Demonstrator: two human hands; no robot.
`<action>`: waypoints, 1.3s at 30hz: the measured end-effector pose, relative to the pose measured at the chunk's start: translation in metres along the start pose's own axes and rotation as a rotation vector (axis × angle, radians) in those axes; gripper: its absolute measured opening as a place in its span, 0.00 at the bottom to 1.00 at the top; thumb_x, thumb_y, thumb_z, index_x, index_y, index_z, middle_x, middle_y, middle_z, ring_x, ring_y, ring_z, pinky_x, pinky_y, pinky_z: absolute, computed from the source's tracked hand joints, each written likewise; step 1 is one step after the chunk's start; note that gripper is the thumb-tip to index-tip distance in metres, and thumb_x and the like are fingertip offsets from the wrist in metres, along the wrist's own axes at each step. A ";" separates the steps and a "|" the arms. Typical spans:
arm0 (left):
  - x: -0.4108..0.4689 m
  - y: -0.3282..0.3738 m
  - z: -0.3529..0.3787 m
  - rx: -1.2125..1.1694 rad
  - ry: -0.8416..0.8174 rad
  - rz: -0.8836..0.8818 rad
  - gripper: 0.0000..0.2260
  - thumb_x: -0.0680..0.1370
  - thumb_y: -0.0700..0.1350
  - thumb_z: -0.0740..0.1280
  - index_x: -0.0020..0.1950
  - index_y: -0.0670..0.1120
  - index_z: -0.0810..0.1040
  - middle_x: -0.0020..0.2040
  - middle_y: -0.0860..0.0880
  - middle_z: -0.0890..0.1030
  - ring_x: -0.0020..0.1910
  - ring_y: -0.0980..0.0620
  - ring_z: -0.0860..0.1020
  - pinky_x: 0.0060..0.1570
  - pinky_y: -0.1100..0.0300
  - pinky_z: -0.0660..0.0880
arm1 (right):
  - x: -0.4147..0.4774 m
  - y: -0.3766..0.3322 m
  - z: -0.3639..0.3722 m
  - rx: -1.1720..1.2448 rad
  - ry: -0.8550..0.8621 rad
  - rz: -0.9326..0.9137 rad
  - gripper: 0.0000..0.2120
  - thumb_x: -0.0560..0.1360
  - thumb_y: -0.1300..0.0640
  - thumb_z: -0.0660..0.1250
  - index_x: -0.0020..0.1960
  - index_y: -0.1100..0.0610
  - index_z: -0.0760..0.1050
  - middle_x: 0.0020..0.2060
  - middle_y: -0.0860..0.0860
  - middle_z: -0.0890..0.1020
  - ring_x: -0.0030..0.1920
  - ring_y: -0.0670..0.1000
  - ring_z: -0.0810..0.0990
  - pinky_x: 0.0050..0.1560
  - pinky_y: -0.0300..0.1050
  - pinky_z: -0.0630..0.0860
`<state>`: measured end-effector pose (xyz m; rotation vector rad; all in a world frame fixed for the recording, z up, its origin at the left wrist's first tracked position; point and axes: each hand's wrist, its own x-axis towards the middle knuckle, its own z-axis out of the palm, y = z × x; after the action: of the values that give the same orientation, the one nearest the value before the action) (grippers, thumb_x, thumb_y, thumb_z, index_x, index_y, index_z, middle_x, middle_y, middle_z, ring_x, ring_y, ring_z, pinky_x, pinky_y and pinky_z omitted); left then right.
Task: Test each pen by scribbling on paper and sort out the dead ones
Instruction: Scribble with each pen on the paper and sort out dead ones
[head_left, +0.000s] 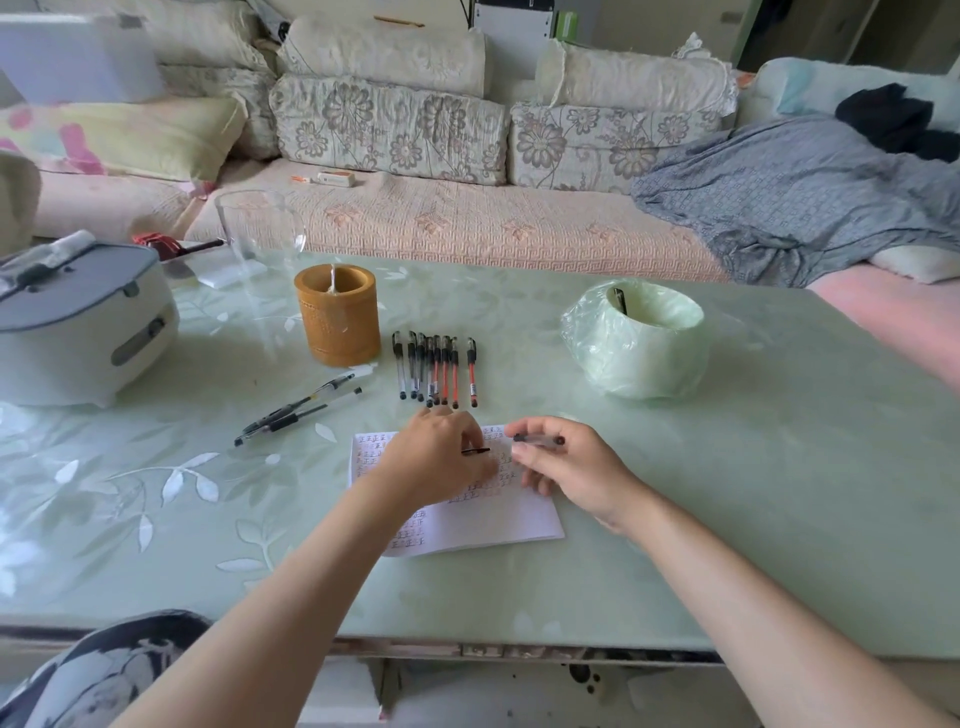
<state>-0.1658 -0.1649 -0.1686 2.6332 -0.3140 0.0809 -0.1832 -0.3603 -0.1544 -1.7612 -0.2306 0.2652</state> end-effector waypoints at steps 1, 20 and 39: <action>0.001 0.000 0.001 0.003 -0.009 -0.005 0.17 0.69 0.60 0.72 0.52 0.53 0.78 0.49 0.53 0.76 0.50 0.52 0.71 0.49 0.59 0.71 | 0.001 0.000 0.001 -0.027 -0.002 0.007 0.06 0.80 0.61 0.63 0.54 0.60 0.78 0.36 0.53 0.79 0.31 0.52 0.77 0.29 0.37 0.69; 0.004 0.003 0.002 0.036 -0.028 -0.054 0.22 0.66 0.66 0.73 0.51 0.55 0.76 0.52 0.53 0.77 0.56 0.51 0.70 0.55 0.54 0.74 | 0.007 0.015 0.003 -0.272 -0.012 -0.110 0.17 0.69 0.71 0.69 0.30 0.53 0.70 0.22 0.43 0.71 0.24 0.43 0.66 0.26 0.37 0.63; 0.001 0.006 -0.001 0.047 -0.054 -0.066 0.23 0.67 0.66 0.72 0.53 0.54 0.76 0.52 0.53 0.76 0.58 0.50 0.70 0.56 0.54 0.73 | 0.007 0.022 0.006 -0.408 0.014 -0.175 0.08 0.62 0.58 0.67 0.30 0.55 0.68 0.25 0.44 0.68 0.28 0.46 0.64 0.31 0.43 0.60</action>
<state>-0.1665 -0.1694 -0.1649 2.6930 -0.2464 -0.0051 -0.1782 -0.3569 -0.1778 -2.1286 -0.4515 0.0809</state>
